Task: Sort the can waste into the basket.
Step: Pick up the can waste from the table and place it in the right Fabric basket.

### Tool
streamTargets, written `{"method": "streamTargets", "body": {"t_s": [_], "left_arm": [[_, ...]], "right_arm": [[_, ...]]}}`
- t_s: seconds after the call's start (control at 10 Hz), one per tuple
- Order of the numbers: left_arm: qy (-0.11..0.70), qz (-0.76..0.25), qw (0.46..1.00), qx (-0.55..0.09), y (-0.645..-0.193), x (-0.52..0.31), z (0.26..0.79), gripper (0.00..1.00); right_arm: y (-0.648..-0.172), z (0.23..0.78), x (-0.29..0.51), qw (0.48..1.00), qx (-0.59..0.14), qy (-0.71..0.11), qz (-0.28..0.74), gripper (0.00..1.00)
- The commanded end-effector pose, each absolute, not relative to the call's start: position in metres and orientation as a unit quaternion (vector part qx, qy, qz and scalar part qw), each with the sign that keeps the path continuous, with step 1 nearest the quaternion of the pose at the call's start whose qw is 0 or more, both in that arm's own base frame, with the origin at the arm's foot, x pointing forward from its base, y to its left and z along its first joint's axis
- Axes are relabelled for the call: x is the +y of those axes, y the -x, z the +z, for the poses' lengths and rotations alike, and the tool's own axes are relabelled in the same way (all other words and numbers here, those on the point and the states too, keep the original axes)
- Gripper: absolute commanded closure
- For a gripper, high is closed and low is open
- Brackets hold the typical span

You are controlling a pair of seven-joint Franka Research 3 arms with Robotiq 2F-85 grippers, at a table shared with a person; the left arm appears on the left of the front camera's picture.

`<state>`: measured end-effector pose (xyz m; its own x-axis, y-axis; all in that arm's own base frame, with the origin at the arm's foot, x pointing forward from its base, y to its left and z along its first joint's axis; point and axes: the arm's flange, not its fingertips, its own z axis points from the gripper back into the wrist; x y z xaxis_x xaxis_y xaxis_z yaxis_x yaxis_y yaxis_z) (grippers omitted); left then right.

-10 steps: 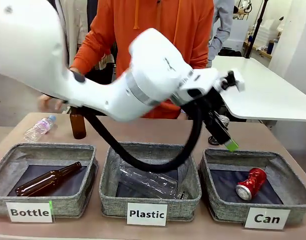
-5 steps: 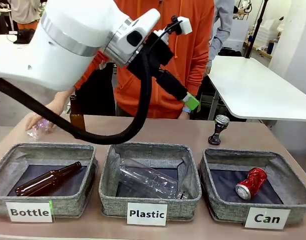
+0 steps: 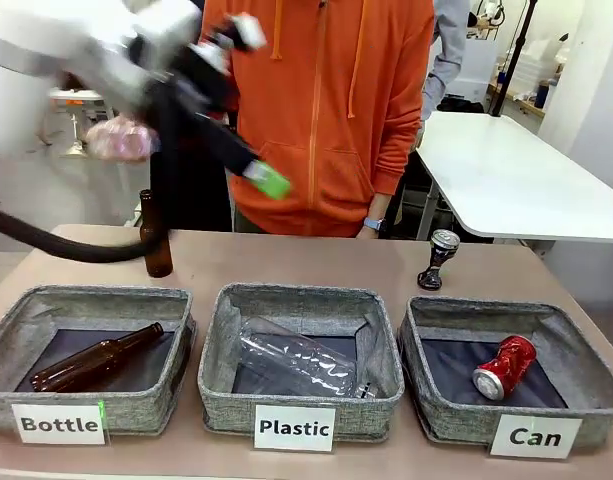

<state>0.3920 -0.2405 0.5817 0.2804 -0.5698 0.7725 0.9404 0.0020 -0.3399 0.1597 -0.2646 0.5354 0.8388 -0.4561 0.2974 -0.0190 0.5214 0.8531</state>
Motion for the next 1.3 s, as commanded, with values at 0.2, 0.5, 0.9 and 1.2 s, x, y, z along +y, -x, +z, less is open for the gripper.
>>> {"method": "streamTargets", "body": {"t_s": [0.2, 0.5, 0.9, 1.2], "left_arm": [[0.487, -0.487, 0.702, -0.181, -0.359, -0.074, 0.609, 0.0], [0.579, -0.263, 0.752, -0.175, -0.382, 0.062, 0.585, 0.0], [0.656, 0.102, 0.717, -0.215, -0.342, 0.175, 0.513, 0.0], [0.698, 0.13, 0.676, -0.195, -0.319, 0.199, 0.462, 0.0]], "right_arm": [[-0.17, 0.526, -0.264, 0.846, -0.221, -0.462, -0.148, 0.0], [-0.203, 0.521, -0.228, 0.842, -0.183, -0.495, -0.115, 0.0], [-0.267, 0.5, -0.11, 0.807, -0.077, -0.586, -0.024, 0.0], [-0.299, 0.492, -0.05, 0.743, -0.007, -0.668, -0.036, 0.0]]}}
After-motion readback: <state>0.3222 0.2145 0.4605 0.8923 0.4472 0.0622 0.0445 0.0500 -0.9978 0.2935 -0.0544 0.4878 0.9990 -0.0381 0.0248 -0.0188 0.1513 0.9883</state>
